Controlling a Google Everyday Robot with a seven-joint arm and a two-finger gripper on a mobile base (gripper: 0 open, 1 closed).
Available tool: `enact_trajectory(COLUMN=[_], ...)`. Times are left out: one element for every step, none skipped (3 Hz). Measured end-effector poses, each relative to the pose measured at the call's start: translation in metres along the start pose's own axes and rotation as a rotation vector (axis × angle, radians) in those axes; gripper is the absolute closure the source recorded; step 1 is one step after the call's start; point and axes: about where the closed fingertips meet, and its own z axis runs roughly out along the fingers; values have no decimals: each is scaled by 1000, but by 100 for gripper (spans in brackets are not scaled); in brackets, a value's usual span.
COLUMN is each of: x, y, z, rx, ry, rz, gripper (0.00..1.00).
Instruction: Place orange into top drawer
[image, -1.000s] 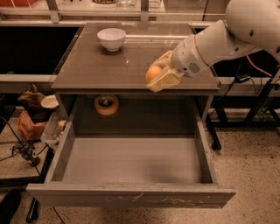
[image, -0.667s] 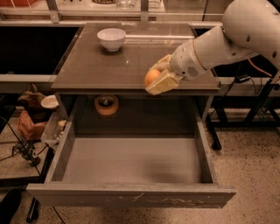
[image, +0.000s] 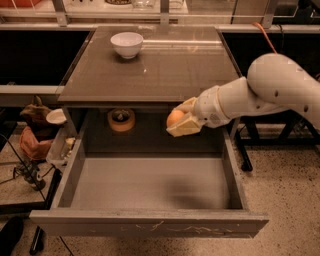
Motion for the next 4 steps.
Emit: enact_trajectory(x=[25,25,35,61], y=[10,10,13,26], z=[28,28,43,75], rx=[61,61,45,20], ry=[46,46,33,10], rz=[38,38,63,114], gripper=[100,100,100,100])
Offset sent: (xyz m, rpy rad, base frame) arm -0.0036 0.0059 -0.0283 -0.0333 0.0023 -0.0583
